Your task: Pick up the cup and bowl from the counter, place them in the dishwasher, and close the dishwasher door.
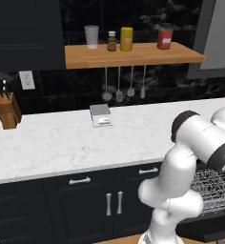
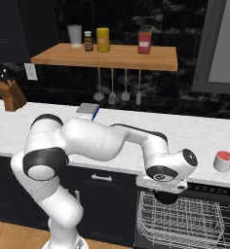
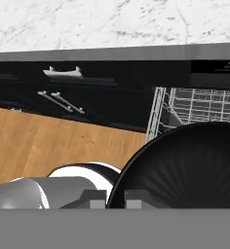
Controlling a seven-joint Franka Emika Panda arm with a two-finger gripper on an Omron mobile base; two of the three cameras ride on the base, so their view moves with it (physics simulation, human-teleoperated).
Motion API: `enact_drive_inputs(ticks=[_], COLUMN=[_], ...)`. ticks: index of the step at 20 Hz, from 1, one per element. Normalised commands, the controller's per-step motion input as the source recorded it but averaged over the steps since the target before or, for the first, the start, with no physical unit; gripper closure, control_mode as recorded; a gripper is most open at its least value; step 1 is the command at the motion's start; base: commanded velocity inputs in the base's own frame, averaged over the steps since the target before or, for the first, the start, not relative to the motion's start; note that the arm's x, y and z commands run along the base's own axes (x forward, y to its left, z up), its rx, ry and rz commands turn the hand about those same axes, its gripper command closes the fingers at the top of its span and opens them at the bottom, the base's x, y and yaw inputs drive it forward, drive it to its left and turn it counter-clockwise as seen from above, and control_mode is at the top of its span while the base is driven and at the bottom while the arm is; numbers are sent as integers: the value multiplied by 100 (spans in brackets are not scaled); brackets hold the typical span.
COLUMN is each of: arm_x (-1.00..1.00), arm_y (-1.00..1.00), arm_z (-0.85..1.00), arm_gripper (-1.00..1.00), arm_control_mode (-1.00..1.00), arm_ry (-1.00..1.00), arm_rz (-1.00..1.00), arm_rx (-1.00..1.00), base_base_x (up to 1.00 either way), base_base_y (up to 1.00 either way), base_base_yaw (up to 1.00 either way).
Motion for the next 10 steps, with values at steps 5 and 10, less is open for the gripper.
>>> enact_drive_inputs(ticks=[5,10], arm_x=[-16,4], arm_y=[20,-11], arm_z=[-41,-16], arm_gripper=[100,100], arm_control_mode=[-100,-100], arm_ry=[-5,1], arm_rz=[15,6], arm_rx=[-4,-1], base_base_x=[0,0], base_base_y=[0,0], base_base_yaw=[0,0])
